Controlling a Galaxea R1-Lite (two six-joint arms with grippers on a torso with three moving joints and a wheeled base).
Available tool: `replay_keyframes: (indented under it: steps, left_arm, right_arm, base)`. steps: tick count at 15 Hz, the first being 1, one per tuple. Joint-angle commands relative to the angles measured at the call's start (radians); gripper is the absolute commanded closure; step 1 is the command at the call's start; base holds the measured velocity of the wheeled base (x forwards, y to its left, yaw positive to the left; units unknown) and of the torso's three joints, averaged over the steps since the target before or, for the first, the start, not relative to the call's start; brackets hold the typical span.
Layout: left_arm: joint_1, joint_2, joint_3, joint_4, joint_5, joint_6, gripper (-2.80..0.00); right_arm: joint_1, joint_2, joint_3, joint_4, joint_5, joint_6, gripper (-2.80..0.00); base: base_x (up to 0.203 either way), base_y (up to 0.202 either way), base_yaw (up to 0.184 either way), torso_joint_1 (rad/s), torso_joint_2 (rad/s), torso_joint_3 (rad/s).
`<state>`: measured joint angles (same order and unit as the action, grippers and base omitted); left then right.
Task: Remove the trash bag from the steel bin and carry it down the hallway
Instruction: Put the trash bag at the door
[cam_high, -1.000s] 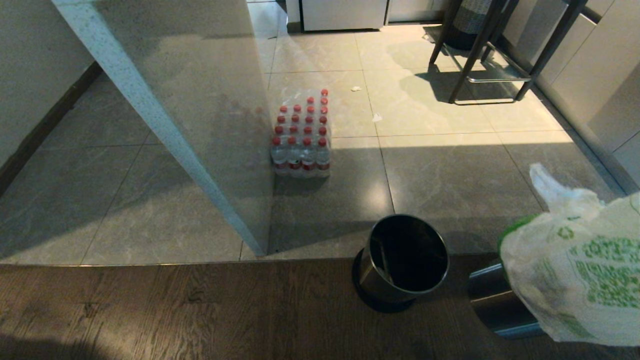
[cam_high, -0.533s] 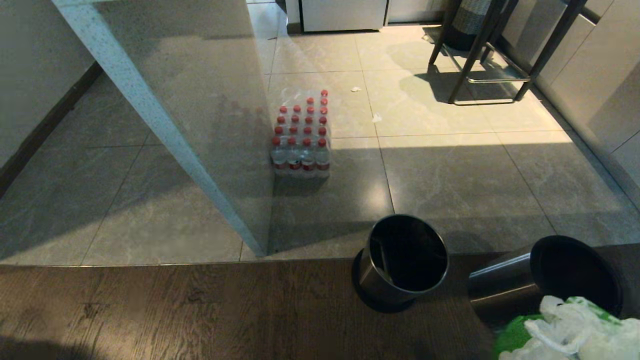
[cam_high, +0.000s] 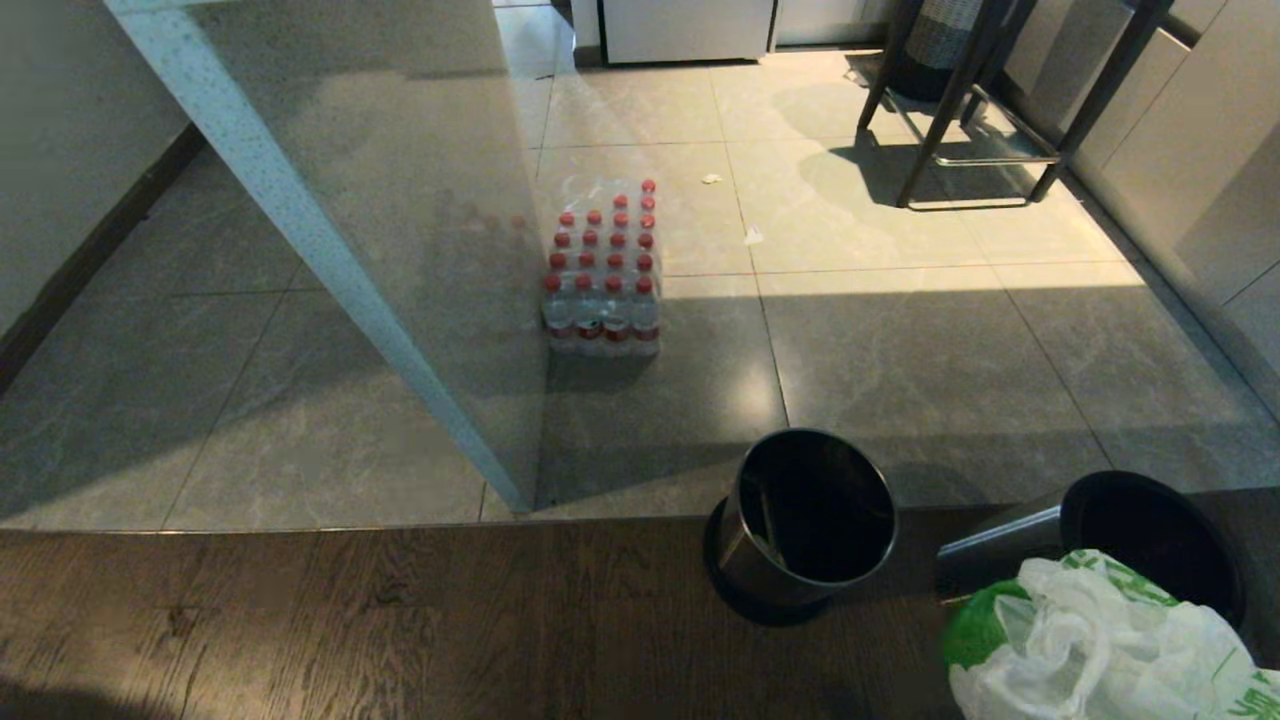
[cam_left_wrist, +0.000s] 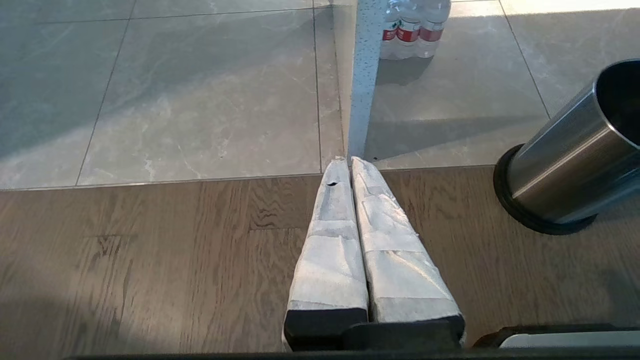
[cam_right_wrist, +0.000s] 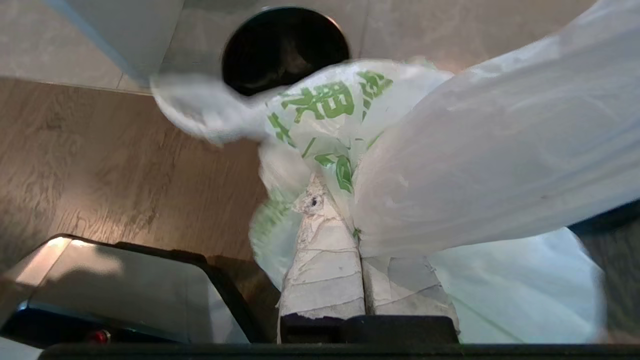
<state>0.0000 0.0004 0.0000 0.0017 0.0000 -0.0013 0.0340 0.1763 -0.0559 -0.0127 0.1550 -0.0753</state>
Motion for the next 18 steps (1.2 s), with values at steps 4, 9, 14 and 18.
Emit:
replay_keyframes:
  steps: [4,9,14,18]
  left_arm:
    - [0.0,0.001,0.0,0.0,0.0,0.0,0.0]
    - [0.0,0.001,0.0,0.0,0.0,0.0,0.0]
    - [0.0,0.001,0.0,0.0,0.0,0.0,0.0]
    - [0.0,0.001,0.0,0.0,0.0,0.001,0.0]
  right_arm:
    - [-0.012,-0.076,0.025,-0.04,0.005,-0.002,0.0]
    - [-0.026,-0.216,0.018,0.018,-0.097,0.096,0.0]
    - [-0.026,-0.216,0.032,0.008,-0.134,0.166,0.0]
    - [-0.026,-0.216,0.033,0.003,-0.135,0.13,0.0]
  base:
    - [0.0,0.0,0.0,0.0,0.0,0.0]
    - [0.0,0.0,0.0,0.0,0.0,0.0]
    - [0.0,0.0,0.0,0.0,0.0,0.0]
    - [0.0,0.0,0.0,0.0,0.0,0.0]
